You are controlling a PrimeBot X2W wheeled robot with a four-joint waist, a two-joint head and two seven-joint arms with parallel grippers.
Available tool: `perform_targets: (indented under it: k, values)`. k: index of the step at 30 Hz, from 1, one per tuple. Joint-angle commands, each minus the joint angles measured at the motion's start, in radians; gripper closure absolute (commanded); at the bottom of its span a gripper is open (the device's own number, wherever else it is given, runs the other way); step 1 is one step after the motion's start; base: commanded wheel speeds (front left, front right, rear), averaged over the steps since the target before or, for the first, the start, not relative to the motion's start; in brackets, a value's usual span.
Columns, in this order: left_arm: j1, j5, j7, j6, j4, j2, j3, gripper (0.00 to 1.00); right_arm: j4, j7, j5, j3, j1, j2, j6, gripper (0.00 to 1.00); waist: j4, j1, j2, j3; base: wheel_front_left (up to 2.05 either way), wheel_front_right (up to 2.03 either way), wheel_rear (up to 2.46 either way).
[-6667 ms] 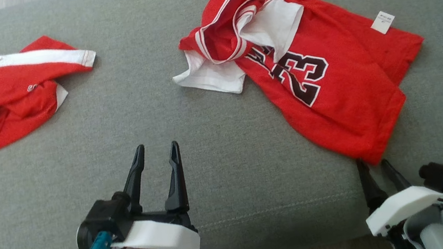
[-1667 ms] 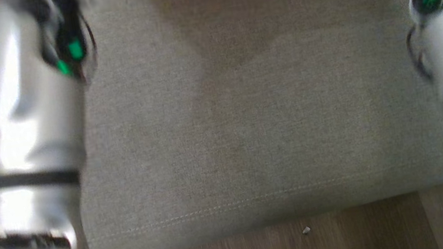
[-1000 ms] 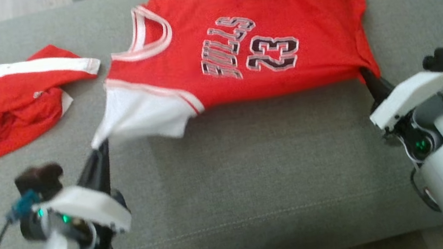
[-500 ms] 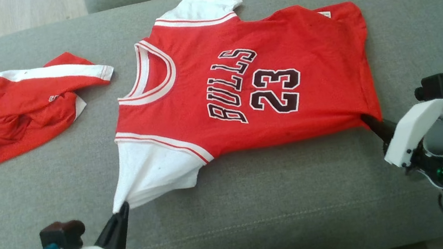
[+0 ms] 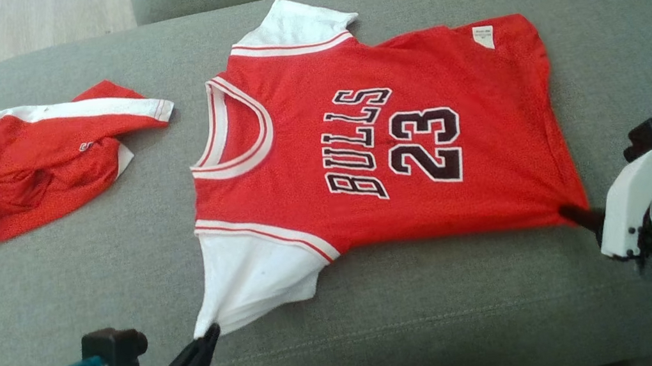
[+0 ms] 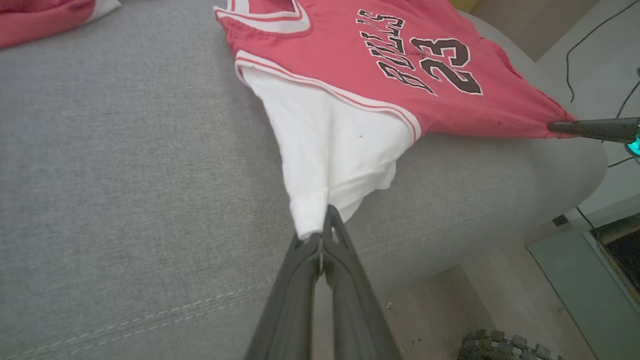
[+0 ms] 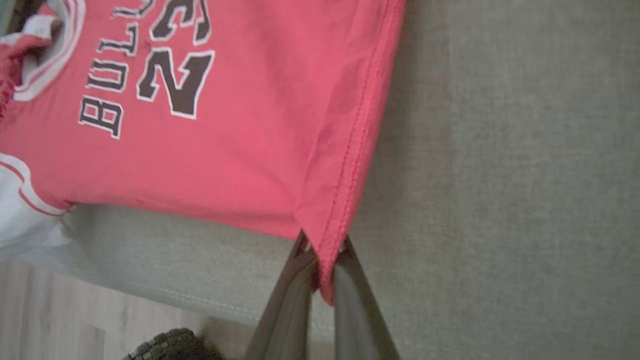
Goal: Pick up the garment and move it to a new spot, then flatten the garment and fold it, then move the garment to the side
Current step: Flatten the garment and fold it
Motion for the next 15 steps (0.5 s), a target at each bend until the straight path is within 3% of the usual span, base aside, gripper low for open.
perform_targets:
  k: [1,15]
  values:
    - [-0.032,-0.016,0.008,-0.005,-0.038,0.033,0.039,1.0,-0.019,0.015,-0.013,0.013,-0.027,-0.031,0.006,1.0,0.001,0.0,0.0,-0.001,0.0,0.0,0.0]
    - [0.025,-0.269,0.249,-0.042,-0.186,0.172,-0.008,1.0,-0.044,0.179,-0.003,0.073,-0.026,-0.072,0.006,1.0,0.023,0.0,0.0,-0.041,0.0,0.0,0.0]
